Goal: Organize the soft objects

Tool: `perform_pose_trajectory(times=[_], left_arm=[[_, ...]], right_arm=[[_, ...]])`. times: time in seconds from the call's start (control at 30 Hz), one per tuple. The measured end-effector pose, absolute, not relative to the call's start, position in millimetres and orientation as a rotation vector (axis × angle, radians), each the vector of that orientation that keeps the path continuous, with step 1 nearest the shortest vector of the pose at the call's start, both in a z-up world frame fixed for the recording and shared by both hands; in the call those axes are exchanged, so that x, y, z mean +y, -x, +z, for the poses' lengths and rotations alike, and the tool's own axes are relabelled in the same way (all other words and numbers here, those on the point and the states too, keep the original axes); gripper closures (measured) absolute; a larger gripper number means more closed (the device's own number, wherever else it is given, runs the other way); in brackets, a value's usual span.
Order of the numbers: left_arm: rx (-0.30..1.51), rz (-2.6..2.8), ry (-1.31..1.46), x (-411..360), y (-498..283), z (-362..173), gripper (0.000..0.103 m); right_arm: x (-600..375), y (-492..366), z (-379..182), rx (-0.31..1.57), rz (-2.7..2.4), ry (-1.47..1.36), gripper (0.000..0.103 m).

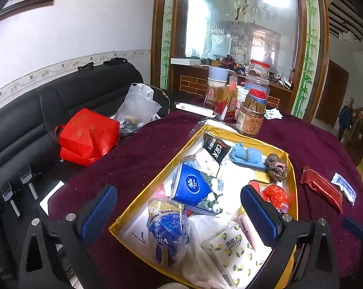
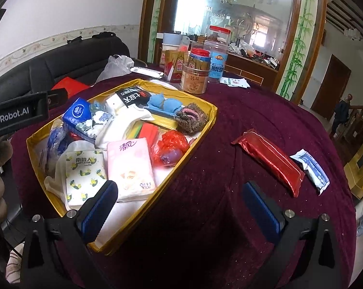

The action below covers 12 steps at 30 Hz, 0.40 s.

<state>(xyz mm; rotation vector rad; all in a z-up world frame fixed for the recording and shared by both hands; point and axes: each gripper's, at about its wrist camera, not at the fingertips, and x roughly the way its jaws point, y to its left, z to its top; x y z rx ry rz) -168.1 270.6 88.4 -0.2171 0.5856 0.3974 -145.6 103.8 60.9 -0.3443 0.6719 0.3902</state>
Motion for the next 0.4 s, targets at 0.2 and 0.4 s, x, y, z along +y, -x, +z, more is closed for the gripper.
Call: perform_pose_trajectory(times=[0.2, 0.4], left_arm=[[0.59, 0.396, 0.219, 270.4, 168.0, 86.6, 0.0], [0.609, 0.384, 0.21, 264.8, 165.6, 83.5, 0.0]], right_arm=[[104.2, 143.2, 61.1, 0.677, 0.394, 0.343, 0.0], [96.3, 140.0, 63.5, 0.677, 0.39, 0.329, 0.0]])
